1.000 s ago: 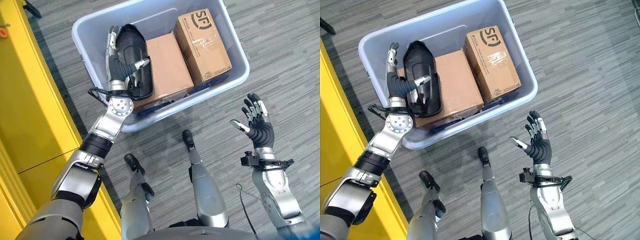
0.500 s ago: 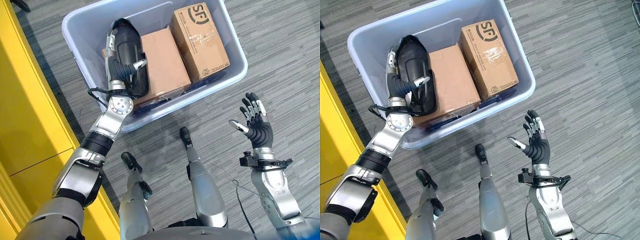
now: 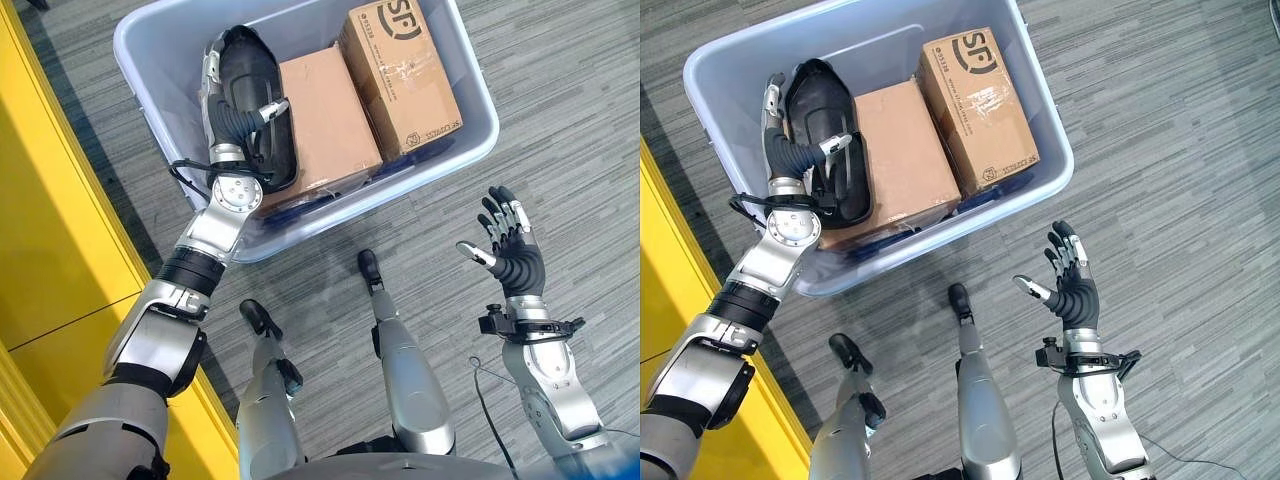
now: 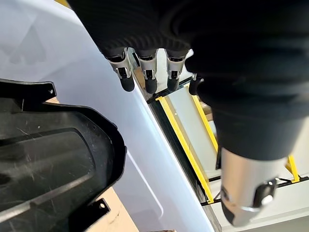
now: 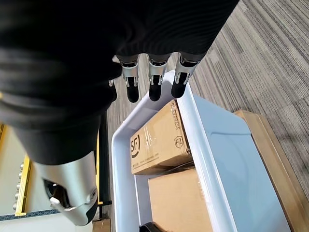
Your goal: Move parts from the plastic box to the shelf.
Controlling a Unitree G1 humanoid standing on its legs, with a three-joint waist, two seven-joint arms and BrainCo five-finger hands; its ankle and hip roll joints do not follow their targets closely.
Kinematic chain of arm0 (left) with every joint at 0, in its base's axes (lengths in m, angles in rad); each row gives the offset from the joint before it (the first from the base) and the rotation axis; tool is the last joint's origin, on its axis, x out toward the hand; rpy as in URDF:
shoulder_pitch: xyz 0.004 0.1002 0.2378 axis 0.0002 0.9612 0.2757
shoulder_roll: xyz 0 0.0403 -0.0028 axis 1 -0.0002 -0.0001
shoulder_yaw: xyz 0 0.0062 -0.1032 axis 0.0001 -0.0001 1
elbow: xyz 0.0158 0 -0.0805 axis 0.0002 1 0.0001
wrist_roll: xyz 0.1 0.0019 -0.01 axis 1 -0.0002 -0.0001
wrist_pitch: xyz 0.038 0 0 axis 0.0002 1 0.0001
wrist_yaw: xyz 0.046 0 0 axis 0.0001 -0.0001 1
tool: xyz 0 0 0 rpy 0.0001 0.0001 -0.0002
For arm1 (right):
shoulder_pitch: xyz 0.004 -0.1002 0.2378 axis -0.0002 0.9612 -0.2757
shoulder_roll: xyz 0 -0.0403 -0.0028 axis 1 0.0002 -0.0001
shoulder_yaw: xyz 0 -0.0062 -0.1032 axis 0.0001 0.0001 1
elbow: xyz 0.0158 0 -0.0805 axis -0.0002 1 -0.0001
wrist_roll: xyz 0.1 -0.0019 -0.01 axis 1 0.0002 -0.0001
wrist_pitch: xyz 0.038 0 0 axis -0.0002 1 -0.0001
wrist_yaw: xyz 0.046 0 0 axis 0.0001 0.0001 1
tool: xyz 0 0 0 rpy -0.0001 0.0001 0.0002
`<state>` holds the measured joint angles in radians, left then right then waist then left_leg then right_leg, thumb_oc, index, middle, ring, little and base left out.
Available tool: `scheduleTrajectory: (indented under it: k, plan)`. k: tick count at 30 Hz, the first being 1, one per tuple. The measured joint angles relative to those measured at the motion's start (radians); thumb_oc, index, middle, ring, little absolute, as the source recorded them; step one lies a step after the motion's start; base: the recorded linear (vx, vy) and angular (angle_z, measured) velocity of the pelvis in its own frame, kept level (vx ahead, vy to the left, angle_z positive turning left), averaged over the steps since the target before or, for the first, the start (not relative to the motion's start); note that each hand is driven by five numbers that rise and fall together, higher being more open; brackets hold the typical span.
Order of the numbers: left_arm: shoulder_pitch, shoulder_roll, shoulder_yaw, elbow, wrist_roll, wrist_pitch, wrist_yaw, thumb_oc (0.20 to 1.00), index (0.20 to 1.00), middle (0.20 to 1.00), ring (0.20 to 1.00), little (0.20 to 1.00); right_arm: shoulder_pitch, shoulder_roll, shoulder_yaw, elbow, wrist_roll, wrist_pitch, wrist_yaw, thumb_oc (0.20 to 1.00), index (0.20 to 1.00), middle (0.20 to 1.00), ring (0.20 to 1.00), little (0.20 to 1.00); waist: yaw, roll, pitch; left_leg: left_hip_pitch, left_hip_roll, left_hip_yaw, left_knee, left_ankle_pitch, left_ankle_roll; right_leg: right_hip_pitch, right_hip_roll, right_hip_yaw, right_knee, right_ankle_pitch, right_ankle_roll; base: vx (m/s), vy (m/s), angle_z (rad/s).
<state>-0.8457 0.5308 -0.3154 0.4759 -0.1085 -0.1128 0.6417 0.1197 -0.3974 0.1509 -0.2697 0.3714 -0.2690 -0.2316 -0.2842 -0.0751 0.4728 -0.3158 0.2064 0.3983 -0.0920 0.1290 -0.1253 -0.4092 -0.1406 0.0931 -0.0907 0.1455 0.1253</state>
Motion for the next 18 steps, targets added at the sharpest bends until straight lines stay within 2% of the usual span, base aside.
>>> scheduleTrajectory:
  k: [5, 11, 18]
  plan:
    - [0.000, 0.005, 0.000, 0.000, -0.001, 0.000, 0.000, 1.000, 1.000, 1.000, 1.000, 1.000, 0.000, -0.006, 0.000, 0.000, 0.000, 0.000, 0.011, 1.000, 1.000, 1.000, 1.000, 1.000, 0.001, 0.000, 0.000, -0.006, -0.001, -0.005, 0.000, 0.001, 0.001, -0.003, 0.000, -0.002, 0.000, 0.000, 0.000, 0.00, 0.000, 0.00]
    - [0.001, 0.006, 0.005, 0.003, -0.077, 0.000, -0.002, 1.000, 1.000, 1.000, 1.000, 1.000, 0.001, -0.007, 0.000, 0.000, 0.000, 0.000, 0.013, 1.000, 1.000, 1.000, 1.000, 1.000, 0.001, 0.000, 0.000, -0.018, 0.000, -0.003, 0.001, 0.001, 0.001, -0.017, 0.000, -0.001, 0.000, 0.000, 0.000, 0.00, 0.000, 0.00]
    - [0.006, 0.007, 0.025, 0.003, -0.078, 0.000, -0.002, 1.000, 1.000, 1.000, 1.000, 1.000, 0.002, -0.008, 0.000, 0.000, 0.001, 0.000, 0.019, 1.000, 1.000, 1.000, 1.000, 1.000, 0.004, 0.000, 0.000, -0.040, 0.000, -0.011, 0.005, 0.001, 0.001, -0.032, 0.000, -0.006, 0.000, 0.001, -0.002, 0.00, 0.001, 0.02]
